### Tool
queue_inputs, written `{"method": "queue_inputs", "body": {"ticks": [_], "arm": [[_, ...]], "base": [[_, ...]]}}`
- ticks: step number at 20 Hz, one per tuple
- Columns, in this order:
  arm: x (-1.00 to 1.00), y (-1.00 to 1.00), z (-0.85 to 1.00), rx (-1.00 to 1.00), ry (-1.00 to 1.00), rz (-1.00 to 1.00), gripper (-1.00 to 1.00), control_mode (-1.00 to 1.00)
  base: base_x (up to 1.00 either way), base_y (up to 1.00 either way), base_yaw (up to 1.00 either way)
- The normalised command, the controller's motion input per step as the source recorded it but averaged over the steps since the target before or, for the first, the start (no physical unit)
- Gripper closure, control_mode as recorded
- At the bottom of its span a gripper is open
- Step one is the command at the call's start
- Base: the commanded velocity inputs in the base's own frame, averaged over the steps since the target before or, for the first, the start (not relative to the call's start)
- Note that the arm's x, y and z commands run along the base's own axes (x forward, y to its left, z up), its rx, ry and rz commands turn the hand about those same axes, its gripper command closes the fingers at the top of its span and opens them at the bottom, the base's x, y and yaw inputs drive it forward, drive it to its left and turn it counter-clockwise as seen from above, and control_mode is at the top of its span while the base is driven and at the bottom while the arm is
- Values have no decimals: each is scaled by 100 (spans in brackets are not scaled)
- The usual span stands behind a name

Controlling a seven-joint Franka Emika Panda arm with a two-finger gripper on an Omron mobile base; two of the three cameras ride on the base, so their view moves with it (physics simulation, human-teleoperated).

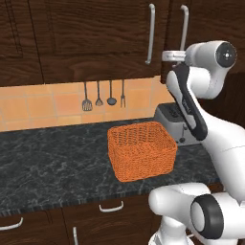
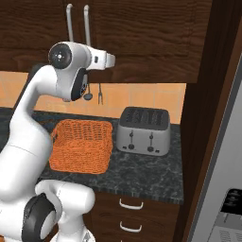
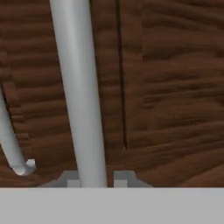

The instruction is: Open the cabinet, pick up the bread from the cabinet and place it in the basket. Then move the basket to the dining counter.

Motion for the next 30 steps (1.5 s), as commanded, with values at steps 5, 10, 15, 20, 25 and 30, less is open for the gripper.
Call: {"method": "queue_inputs", "body": {"ticks": [5,10,15,20,25,30], "arm": [[-100,-55,31,3,-2,-2,100,-100],[-100,-57,44,6,0,-6,100,-100],[-100,-45,35,4,2,-8,-100,-100],[-100,0,53,-4,0,-1,-100,-100],[-93,68,19,-31,4,0,-100,-100],[-6,100,-2,-58,3,4,-100,-100]], "base": [[0,0,0],[0,0,0],[0,0,0],[0,0,0],[0,0,0],[0,0,0]]}}
